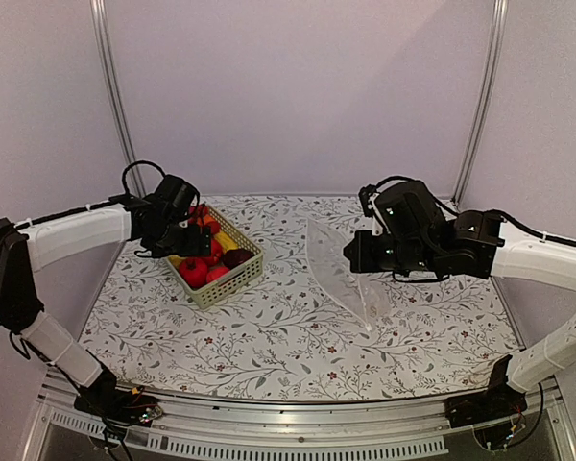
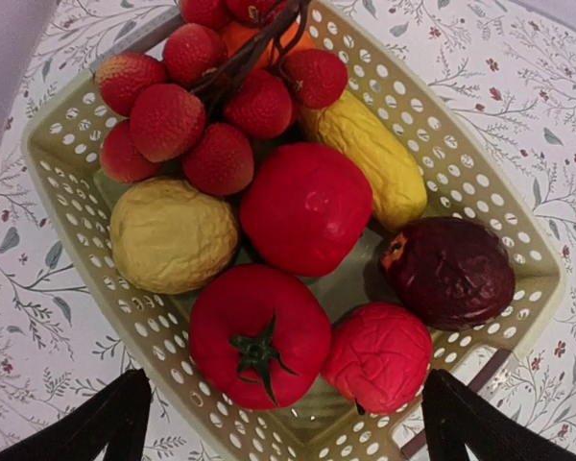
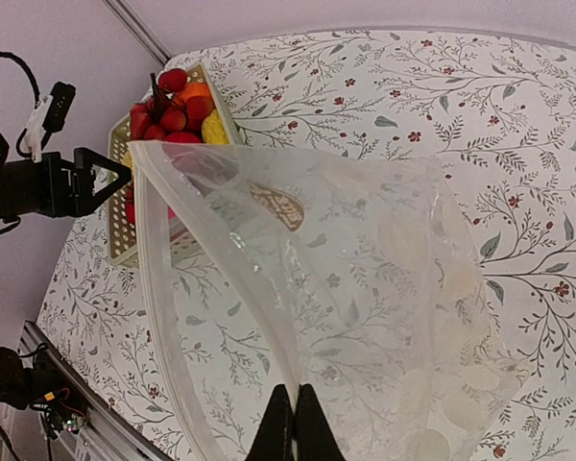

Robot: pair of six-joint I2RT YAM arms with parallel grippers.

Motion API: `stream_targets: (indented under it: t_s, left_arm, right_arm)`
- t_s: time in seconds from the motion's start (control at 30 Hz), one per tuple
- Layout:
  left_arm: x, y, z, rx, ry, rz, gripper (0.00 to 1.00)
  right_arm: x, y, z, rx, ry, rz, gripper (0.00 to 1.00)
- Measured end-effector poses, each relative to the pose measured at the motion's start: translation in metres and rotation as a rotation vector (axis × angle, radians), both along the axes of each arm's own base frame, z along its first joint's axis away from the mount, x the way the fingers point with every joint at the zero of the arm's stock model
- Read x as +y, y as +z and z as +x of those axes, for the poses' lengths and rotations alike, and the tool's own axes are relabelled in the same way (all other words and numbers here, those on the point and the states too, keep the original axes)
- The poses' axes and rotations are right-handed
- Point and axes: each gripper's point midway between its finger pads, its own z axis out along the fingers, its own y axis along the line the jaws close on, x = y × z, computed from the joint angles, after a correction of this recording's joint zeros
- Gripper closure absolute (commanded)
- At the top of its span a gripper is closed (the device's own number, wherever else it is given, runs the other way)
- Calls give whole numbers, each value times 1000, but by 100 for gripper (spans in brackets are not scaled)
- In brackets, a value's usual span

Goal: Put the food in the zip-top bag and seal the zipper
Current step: Pick up the fake vegetable from the bin.

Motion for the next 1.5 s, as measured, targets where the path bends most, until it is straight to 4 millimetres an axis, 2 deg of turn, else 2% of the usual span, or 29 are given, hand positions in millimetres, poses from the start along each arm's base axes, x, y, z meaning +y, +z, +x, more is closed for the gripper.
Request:
stream_targets:
  t_s: [0.2,0.4,0.53,0.63,1.03,1.5]
  left_arm:
    - [2,-20,11,49,4,38,1]
    - [-5,-37,24,91,-9,53,7]
    - [-7,-50,28,120,-14,68,16]
    - [-7,-59,28,144,-15,85,16]
    - [6,-63,24,155,12,150,13]
    - [5,-81,23,189,6,155,14]
  right_arm:
    - [0,0,0,0,1,3,100]
    - [-3,-2,-2,1,-1,5,100]
    - [-3,-1,-2,0,-1,7,100]
    - [-3,-1,-2,0,0,7,100]
    - [-3,-1,-2,0,0,7,100]
    - [-2,-2,-2,1,1,8,100]
